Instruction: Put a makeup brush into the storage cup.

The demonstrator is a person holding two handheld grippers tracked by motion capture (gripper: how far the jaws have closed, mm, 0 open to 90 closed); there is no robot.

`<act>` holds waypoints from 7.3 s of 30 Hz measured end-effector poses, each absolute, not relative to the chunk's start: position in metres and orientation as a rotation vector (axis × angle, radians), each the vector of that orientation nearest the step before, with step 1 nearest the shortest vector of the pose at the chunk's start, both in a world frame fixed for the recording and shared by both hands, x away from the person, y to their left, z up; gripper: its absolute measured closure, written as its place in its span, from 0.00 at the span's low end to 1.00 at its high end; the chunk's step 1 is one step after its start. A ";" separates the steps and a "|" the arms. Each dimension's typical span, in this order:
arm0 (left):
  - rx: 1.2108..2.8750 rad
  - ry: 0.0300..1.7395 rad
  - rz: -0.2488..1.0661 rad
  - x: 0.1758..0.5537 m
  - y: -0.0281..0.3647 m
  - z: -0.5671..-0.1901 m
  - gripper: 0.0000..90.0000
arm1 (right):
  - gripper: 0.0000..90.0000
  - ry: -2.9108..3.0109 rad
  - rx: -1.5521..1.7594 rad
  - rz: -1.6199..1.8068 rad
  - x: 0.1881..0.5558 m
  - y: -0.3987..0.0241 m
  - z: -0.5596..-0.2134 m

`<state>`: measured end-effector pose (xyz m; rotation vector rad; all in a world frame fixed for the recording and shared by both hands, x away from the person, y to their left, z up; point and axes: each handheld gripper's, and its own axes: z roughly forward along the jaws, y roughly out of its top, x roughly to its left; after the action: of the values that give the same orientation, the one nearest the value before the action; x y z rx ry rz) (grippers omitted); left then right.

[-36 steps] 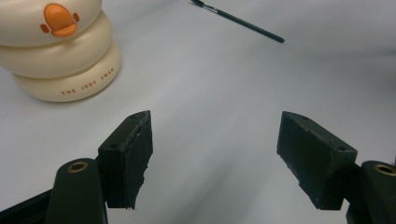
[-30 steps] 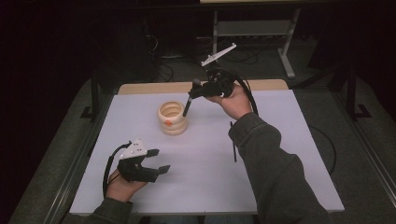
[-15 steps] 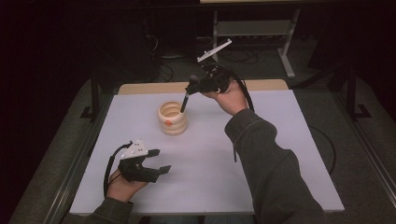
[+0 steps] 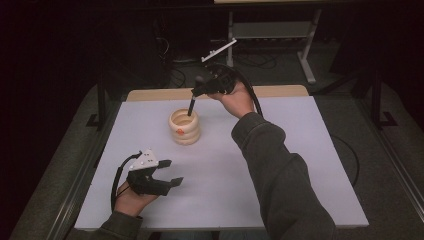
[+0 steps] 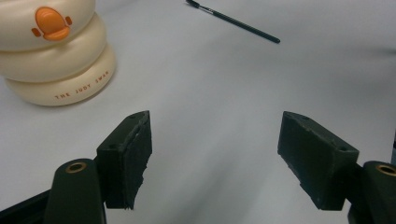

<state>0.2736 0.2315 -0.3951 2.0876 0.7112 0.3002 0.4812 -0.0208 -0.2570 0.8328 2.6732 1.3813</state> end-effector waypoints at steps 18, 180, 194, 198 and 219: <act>2.090 0.708 0.297 0.273 0.232 -0.394 0.28 | 0.85 2.674 0.877 1.372 0.492 -0.001 -0.272; 2.085 0.675 0.305 0.271 0.229 -0.390 0.29 | 0.33 2.490 1.181 1.279 0.416 -0.141 -0.330; 2.088 0.667 0.306 0.270 0.227 -0.388 0.28 | 0.33 2.474 1.207 1.263 0.407 -0.155 -0.330; 2.086 0.670 0.305 0.269 0.227 -0.389 0.28 | 0.33 2.468 1.228 1.257 0.405 -0.158 -0.331; 2.080 0.666 0.308 0.269 0.227 -0.388 0.28 | 0.38 2.477 1.301 1.145 0.408 -0.168 -0.354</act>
<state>0.2693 0.2268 -0.3875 2.0795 0.6656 0.3083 0.4081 -0.1678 -0.3538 1.3014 2.4771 1.1448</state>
